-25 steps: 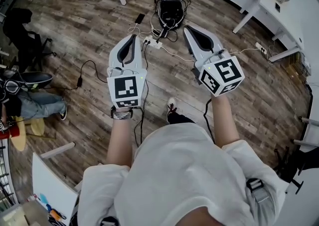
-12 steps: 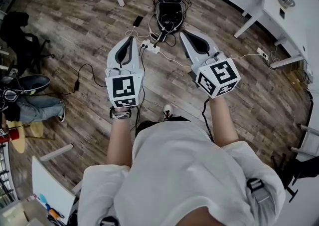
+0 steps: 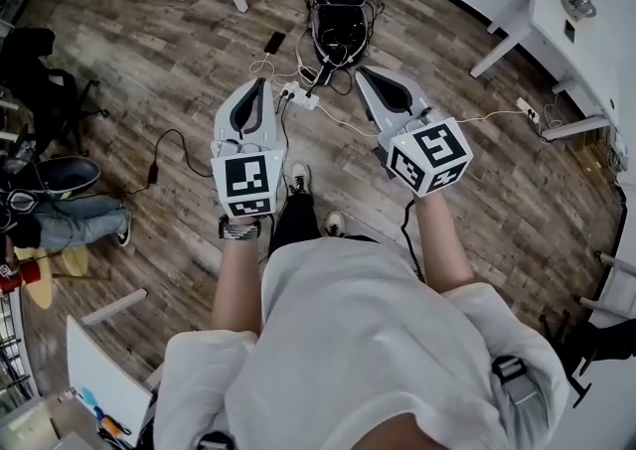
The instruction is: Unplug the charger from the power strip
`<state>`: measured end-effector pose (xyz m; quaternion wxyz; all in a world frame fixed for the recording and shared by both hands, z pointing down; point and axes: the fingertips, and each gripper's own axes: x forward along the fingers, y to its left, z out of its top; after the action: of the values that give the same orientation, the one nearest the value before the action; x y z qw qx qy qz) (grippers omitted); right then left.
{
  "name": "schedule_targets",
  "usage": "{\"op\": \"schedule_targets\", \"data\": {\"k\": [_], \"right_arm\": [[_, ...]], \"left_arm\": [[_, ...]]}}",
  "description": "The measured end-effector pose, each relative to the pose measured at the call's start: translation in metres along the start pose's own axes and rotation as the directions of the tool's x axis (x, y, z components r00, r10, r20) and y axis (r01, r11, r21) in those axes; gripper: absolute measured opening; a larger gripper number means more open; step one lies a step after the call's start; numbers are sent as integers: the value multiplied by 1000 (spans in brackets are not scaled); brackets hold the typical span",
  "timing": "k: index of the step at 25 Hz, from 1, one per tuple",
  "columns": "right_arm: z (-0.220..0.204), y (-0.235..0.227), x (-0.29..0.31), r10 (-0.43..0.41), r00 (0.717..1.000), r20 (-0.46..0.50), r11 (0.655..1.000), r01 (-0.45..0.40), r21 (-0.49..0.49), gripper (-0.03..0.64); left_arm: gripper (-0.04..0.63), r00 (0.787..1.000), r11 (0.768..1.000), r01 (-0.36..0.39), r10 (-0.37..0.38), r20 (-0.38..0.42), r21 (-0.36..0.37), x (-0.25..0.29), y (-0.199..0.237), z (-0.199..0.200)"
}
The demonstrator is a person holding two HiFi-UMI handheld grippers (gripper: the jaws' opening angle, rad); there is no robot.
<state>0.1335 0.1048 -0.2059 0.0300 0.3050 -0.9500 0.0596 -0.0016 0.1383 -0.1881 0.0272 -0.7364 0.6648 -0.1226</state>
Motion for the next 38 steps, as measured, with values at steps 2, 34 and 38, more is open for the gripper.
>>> {"op": "schedule_targets", "data": {"k": [2, 34, 38], "right_arm": [[-3, -6, 9, -2, 1000, -3, 1000, 2, 5, 2], [-32, -143, 267, -97, 994, -56, 993, 93, -75, 2], [-58, -156, 288, -89, 993, -75, 995, 85, -53, 2]], "left_arm": [[5, 1000, 1000, 7, -7, -3, -2, 11, 4, -4], [5, 985, 987, 124, -135, -111, -101, 270, 141, -95], [5, 980, 983, 133, -149, -129, -123, 291, 150, -118]]}}
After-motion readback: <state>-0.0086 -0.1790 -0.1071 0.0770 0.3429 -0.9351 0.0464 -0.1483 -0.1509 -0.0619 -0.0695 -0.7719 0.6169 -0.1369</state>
